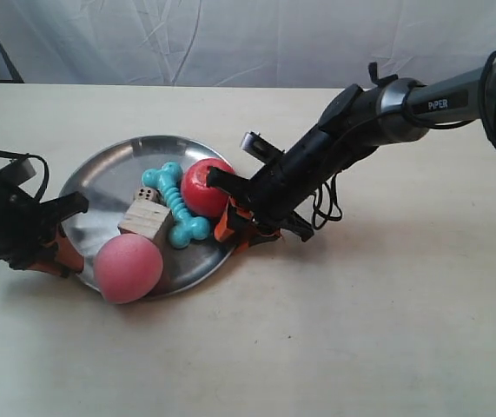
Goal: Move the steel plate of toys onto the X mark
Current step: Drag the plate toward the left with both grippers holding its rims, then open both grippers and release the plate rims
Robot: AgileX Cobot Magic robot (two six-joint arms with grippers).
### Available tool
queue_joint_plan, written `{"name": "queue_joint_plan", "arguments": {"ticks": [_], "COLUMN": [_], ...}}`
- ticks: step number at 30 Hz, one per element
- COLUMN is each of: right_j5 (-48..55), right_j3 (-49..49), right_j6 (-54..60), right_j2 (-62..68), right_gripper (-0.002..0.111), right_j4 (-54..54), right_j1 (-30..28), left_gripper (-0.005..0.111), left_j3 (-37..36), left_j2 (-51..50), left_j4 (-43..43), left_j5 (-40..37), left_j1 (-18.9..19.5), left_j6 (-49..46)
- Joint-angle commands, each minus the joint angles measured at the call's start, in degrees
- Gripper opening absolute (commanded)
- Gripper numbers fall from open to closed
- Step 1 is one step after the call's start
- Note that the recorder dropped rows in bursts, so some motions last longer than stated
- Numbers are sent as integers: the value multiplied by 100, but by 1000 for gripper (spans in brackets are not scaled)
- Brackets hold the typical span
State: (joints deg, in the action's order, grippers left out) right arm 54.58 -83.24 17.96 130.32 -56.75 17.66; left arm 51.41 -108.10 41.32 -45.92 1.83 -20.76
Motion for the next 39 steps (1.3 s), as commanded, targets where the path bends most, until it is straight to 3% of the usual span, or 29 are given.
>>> {"name": "queue_joint_plan", "arguments": {"ticks": [1,12,22,39], "right_j5": [-87,-56,19,154], "right_j3": [-37,-37,-37,-37], "right_j6": [-1,-1,-16,-335], "right_j2": [-75,-75,-109,-288], "right_gripper": [40,40,40,40], "right_j4": [-266,-219,-31,674], "right_j1": [28,28,18,-120], "left_gripper": [2,37,37,37], "left_j3": [-36,-36,-36,-36], "left_j2": [40,40,40,524], "left_j4": [-176,-263,-796,-794], "left_j5": [-71,-103,-325,-183], "left_j1": [-71,-71,-71,-71], "left_j6": [-235,-219,-79,-68]}}
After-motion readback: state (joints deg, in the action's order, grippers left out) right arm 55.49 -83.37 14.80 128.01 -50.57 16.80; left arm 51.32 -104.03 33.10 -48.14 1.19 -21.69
